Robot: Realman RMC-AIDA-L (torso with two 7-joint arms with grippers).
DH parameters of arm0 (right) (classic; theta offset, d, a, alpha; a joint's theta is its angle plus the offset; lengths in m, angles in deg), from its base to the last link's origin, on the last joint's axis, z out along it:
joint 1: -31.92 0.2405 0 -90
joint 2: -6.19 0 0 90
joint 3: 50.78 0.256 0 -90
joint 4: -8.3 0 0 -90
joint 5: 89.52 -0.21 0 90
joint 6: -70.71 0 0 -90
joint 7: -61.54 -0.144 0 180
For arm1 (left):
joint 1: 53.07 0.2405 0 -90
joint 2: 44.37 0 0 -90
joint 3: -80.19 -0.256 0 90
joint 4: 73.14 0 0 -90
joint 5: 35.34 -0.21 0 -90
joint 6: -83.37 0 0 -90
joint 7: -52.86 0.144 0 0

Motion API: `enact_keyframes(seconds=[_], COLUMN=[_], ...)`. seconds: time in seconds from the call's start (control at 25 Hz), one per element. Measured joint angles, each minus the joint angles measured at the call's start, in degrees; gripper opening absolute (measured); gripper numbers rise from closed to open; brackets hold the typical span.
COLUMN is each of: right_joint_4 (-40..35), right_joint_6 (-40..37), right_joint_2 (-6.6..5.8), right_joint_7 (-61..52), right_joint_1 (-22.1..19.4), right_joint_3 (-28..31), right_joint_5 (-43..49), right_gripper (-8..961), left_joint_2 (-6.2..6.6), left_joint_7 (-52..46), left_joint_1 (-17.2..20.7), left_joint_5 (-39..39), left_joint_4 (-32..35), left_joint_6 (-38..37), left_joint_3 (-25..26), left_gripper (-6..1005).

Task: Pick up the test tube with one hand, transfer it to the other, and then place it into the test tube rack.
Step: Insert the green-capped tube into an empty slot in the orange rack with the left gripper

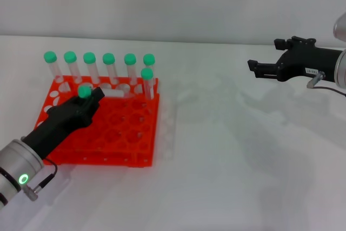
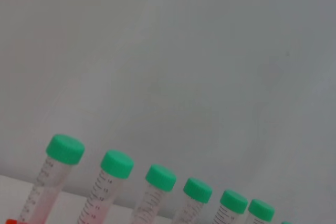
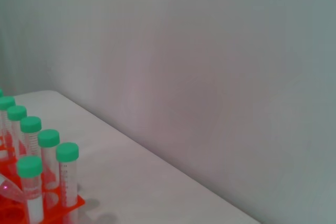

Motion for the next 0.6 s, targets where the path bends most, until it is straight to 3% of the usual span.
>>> enact_keyframes(seconds=[0.6], right_joint_4=[0.66], right_joint_6=[-0.22], right_joint_2=[-0.03], right_joint_7=[0.00], right_joint_1=[0.45], right_joint_3=[0.69], right_joint_5=[0.36], right_gripper=[861], left_joint_2=[0.12], left_joint_7=[-1.25], left_joint_1=[-2.14], left_joint_5=[-0.43], left_joint_4=[-1.03], left_joint_6=[1.13], left_joint_3=[-0.01], left_gripper=[219])
